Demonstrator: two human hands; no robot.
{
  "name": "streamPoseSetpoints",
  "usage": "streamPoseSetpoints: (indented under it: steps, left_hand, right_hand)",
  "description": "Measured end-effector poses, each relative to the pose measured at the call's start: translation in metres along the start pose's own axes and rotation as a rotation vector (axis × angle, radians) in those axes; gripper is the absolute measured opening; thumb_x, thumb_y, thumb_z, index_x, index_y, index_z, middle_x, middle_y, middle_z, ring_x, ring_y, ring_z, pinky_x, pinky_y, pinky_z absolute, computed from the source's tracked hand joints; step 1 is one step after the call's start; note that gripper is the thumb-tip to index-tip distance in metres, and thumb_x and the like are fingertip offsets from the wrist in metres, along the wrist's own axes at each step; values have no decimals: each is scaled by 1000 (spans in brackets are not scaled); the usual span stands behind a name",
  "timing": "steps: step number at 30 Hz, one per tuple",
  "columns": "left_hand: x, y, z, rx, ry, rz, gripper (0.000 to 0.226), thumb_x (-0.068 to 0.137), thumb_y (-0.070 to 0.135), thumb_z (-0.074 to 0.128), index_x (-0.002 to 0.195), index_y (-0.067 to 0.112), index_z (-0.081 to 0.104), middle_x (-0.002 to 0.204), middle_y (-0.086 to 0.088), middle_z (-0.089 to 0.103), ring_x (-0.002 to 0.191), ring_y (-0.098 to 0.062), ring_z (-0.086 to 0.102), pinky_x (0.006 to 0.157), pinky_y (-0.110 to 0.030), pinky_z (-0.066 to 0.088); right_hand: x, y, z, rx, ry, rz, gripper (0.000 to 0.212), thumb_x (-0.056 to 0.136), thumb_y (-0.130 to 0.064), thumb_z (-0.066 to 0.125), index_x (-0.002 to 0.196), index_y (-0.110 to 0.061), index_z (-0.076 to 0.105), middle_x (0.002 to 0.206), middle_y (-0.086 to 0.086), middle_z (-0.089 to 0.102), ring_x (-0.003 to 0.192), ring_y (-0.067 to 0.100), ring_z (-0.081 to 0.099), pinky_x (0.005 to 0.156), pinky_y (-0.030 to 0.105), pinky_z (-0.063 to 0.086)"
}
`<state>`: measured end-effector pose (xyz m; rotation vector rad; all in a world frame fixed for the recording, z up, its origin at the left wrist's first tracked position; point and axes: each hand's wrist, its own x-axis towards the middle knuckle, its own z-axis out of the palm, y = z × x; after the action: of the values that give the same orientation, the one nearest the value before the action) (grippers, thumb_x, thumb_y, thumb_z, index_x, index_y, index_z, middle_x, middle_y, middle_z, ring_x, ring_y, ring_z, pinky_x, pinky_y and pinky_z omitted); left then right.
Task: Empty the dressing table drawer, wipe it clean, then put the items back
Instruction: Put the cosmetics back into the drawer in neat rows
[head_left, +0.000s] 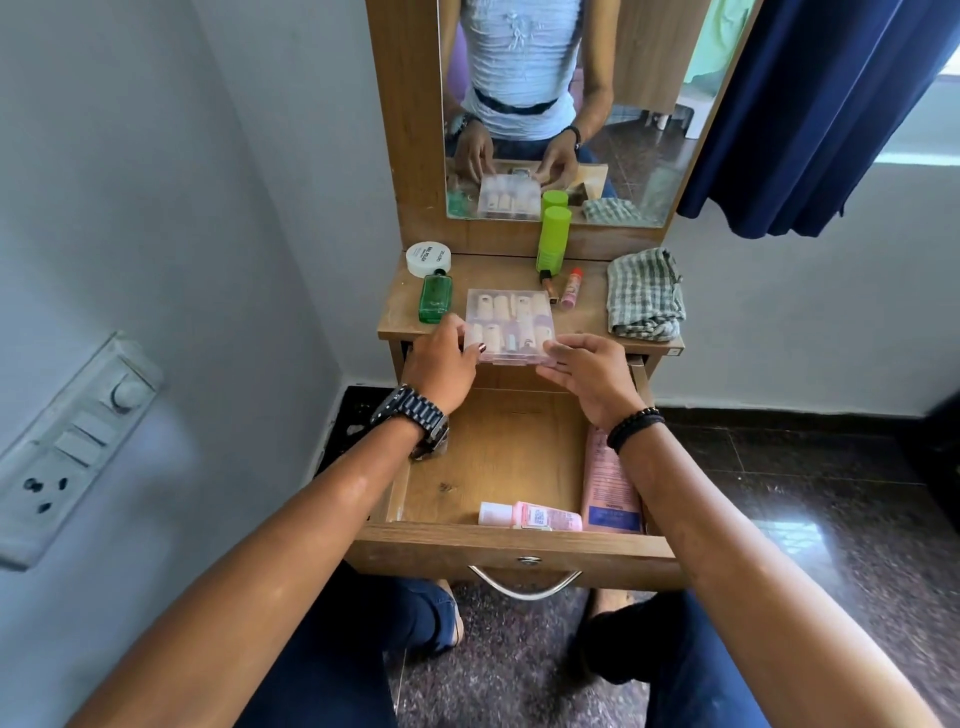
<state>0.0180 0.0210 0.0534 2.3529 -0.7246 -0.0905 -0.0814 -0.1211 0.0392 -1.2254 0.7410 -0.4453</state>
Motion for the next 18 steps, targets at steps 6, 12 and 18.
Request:
streamPoseSetpoints:
  steps: [6, 12, 18]
  left_hand:
    - [-36, -4, -10, -170, -104, -46, 43, 84, 35, 64, 120, 16, 50, 82, -2, 68, 79, -15, 62, 65, -26, 44]
    - [-64, -13, 1, -159, -375, -108, 45, 82, 40, 64, 117, 16, 51, 87, -5, 70, 81, -19, 65, 75, -34, 50]
    - [-65, -6, 20, -78, -555, -148, 6, 88, 18, 59, 84, 15, 56, 87, -13, 71, 81, -23, 70, 80, -41, 56]
  right_hand:
    - [-41, -3, -23, 21, -109, 10, 9, 85, -3, 65, 93, -1, 62, 100, 19, 65, 90, 24, 67, 73, 27, 59]
    - [-72, 17, -50, -68, -106, 82, 9, 83, -2, 67, 90, -2, 62, 91, 14, 65, 85, 24, 68, 73, 28, 58]
    - [-69, 41, -58, -86, -75, 215, 11, 85, 3, 62, 82, -6, 56, 96, 17, 62, 82, 25, 66, 74, 28, 58]
